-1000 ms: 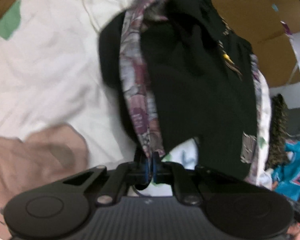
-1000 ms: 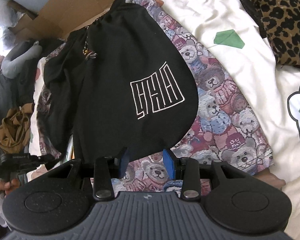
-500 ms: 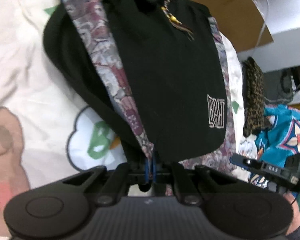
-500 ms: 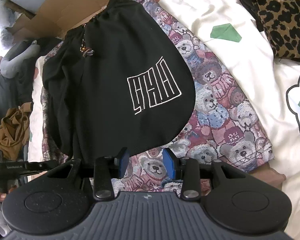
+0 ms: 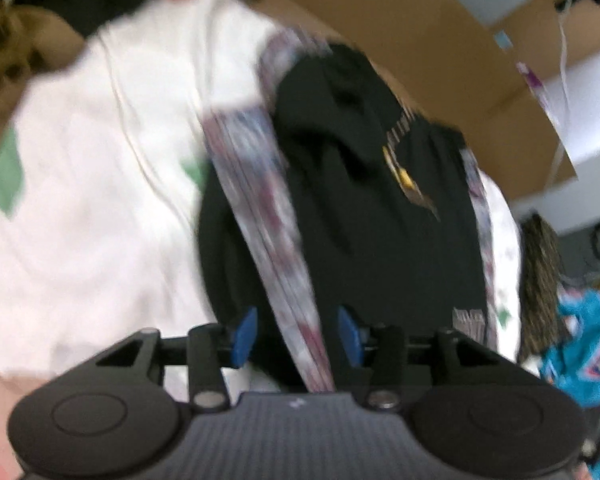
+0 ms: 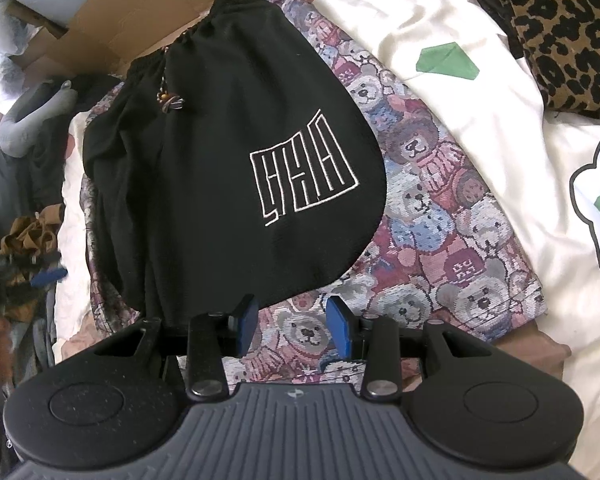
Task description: Fold clothes
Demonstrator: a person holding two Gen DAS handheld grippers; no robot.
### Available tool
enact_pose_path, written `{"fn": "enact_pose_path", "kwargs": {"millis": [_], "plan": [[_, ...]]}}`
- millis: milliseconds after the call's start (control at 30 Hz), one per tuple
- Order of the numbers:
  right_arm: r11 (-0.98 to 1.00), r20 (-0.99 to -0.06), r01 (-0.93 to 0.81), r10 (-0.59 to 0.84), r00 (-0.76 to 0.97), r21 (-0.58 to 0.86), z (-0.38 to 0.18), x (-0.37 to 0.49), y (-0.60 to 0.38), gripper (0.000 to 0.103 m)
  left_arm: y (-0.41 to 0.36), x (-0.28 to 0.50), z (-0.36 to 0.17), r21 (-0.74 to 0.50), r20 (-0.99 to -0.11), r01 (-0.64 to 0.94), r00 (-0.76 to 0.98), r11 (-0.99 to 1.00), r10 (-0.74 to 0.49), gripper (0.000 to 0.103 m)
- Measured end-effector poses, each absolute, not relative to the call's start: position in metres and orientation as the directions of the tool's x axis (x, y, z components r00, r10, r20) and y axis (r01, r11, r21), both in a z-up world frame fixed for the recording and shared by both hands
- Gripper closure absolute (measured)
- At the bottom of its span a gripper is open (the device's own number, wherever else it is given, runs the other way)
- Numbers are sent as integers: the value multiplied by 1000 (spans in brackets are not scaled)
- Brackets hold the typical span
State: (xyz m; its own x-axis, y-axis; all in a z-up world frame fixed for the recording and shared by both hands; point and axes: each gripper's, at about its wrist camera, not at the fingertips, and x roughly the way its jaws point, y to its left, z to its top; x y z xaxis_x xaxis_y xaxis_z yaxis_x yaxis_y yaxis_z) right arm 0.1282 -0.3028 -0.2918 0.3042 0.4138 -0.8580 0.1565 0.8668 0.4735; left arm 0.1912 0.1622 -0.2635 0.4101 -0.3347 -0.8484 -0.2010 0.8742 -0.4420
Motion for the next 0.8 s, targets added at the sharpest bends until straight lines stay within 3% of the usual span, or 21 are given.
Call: {"fn": "enact_pose_path", "kwargs": {"millis": [267, 667, 800], "plan": [[866, -865, 174, 408, 293, 468, -298, 130, -308, 58, 189, 234, -275, -352, -866, -255, 454, 900, -210, 55], [869, -873, 190, 395, 286, 456, -309, 143, -317, 58, 196, 284, -296, -245, -857, -226, 505, 943, -102, 46], [868, -875, 198, 395, 281, 455, -313, 147, -319, 58, 190, 295, -309, -256, -863, -206, 489, 944, -128, 46]]}}
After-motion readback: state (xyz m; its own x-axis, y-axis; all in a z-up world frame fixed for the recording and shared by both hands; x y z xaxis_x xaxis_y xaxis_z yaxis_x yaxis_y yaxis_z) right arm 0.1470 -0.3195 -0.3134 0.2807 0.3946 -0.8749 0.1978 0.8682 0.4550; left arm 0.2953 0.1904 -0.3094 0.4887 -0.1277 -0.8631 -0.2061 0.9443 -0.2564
